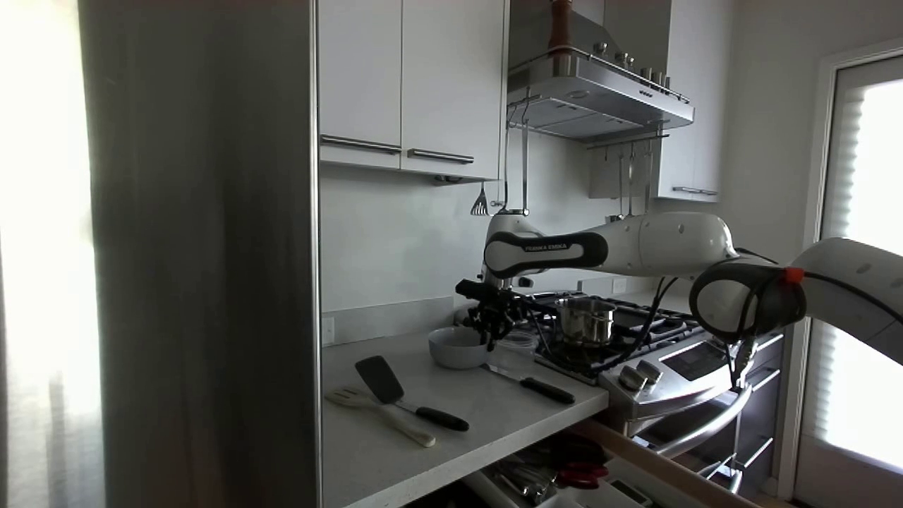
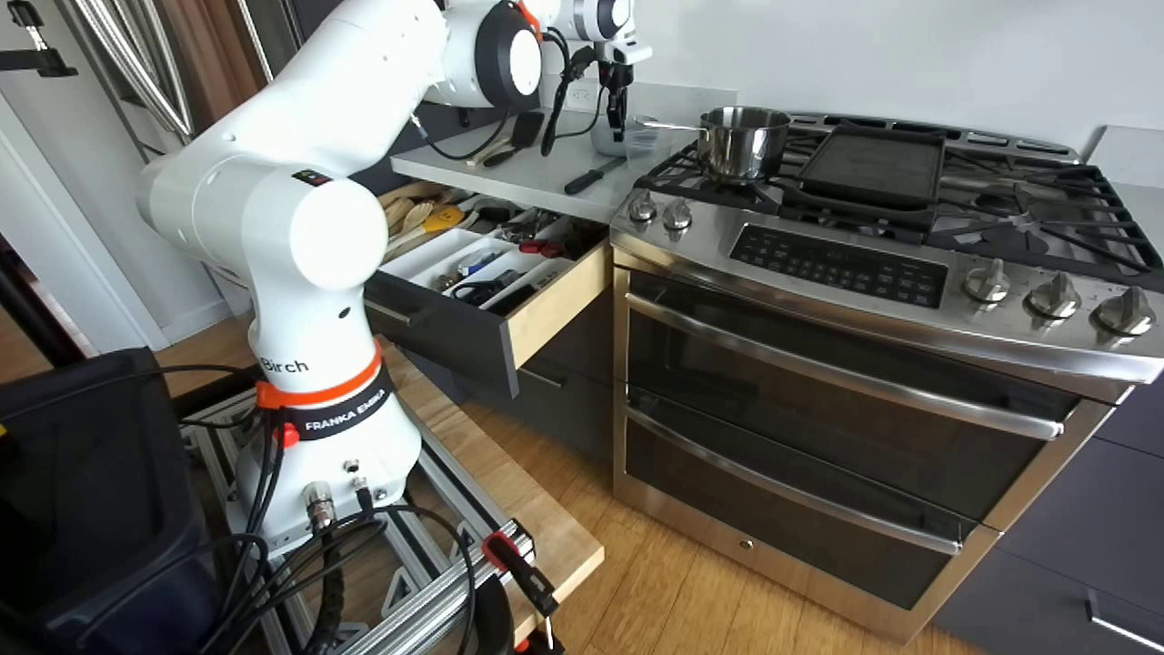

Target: Move the white bowl backwards

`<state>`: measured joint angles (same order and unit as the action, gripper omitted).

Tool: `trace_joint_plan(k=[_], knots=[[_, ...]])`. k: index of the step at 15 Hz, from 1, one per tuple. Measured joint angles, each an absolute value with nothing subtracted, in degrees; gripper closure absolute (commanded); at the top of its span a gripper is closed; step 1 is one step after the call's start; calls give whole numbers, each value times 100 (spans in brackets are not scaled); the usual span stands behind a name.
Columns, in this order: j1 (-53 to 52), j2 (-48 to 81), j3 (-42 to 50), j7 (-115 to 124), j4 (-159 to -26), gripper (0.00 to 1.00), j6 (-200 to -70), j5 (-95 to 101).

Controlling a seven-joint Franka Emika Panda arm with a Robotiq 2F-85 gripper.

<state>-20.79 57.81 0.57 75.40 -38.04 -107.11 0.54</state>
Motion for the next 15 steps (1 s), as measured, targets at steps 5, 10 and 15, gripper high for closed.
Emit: trace_joint_plan(k=[5,10,15], knots=[[-2079,5779,42,7534,-3712,29,-10724,54],[-2088,5663,-216,6899,-3581,0,-10721,2],[-2089,5214,-688,5588,-3576,0,-10228,-61]])
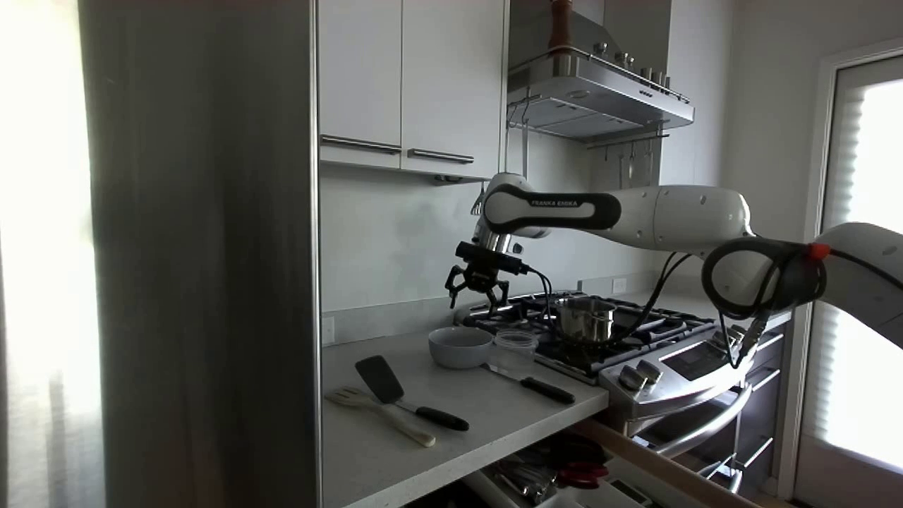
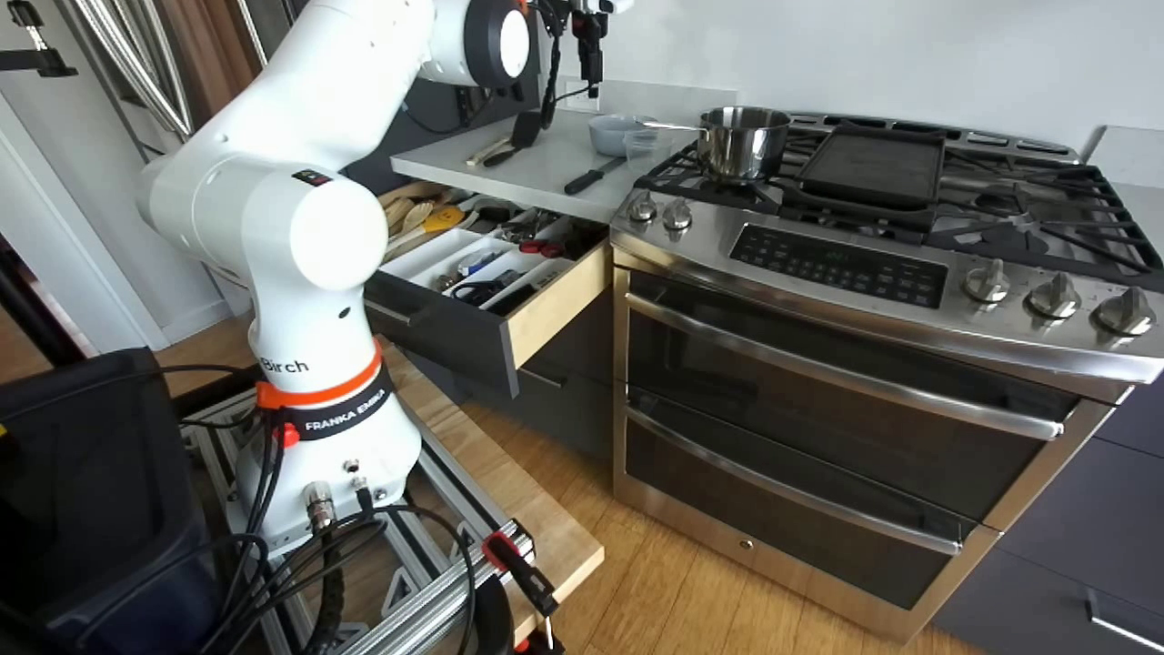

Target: Move the white bowl backwards

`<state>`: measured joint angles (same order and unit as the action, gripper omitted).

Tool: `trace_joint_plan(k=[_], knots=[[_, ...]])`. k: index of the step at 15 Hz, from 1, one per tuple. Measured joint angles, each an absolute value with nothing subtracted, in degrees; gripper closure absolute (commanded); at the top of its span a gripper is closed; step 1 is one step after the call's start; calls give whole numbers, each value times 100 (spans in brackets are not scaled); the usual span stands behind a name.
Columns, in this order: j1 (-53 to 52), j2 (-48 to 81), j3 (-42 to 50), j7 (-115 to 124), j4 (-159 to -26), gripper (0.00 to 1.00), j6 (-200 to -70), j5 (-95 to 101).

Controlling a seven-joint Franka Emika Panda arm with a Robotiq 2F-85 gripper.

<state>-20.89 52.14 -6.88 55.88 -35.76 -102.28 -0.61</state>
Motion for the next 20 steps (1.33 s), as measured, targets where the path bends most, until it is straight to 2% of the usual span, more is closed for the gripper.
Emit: trace_joint_plan(k=[7,13,20], knots=[[-2143,4632,-1305,4074,-3606,0,-9010,-210],[-2238,4187,-1453,2888,-3739,0,-7551,-115],[-2138,3276,-1437,1251,-4778,0,-6921,339]])
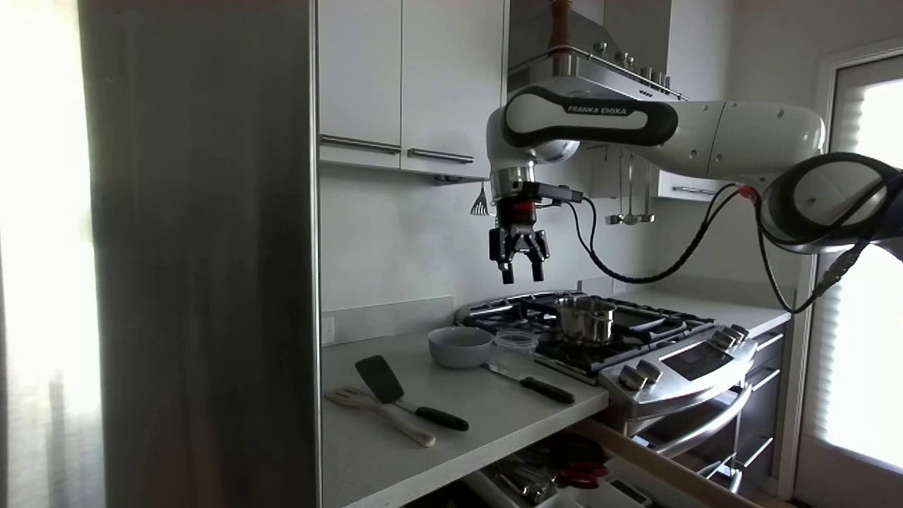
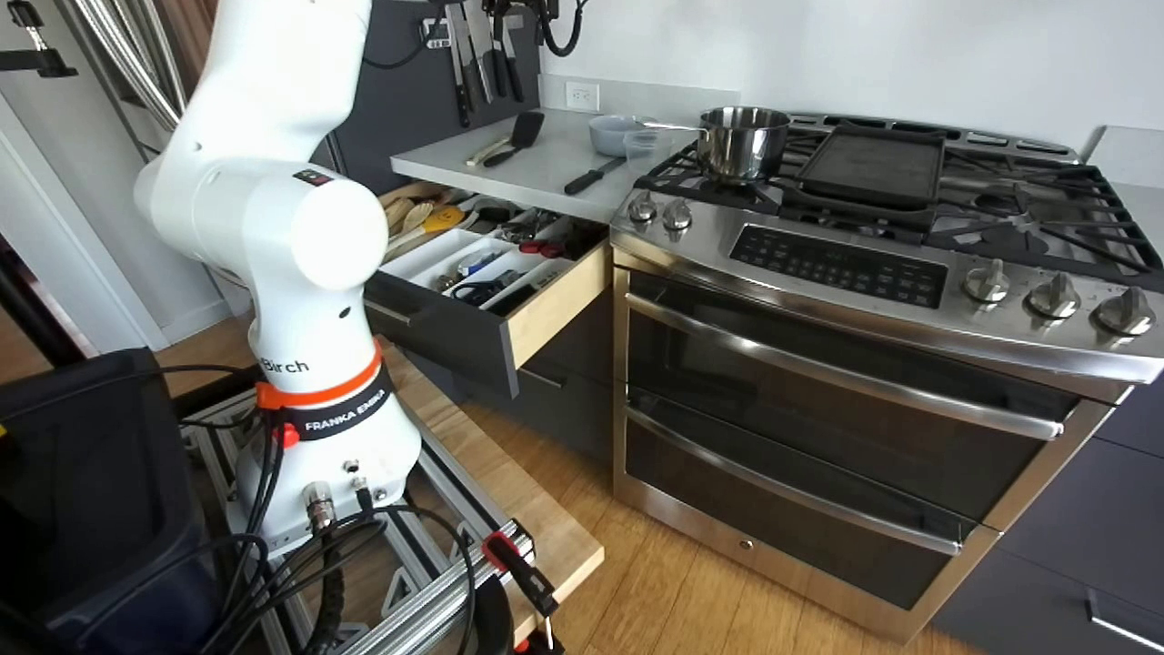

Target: Move the white bowl backwards

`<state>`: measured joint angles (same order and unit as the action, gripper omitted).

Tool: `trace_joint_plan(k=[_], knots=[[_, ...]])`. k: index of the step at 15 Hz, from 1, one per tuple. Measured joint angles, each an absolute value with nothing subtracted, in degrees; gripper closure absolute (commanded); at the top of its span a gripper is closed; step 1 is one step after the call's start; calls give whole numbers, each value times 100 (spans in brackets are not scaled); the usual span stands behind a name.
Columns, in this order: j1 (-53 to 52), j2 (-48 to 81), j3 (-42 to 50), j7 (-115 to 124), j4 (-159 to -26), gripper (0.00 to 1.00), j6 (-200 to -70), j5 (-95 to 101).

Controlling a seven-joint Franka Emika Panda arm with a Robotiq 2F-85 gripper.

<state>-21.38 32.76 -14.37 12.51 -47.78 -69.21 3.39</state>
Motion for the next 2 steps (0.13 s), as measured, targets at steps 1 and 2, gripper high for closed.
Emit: trace_joint_plan(k=[1,2], knots=[[-2122,3212,-1435,1198,-4880,0,-6921,347],[-2115,3178,-1435,1181,-4937,0,-6921,349]])
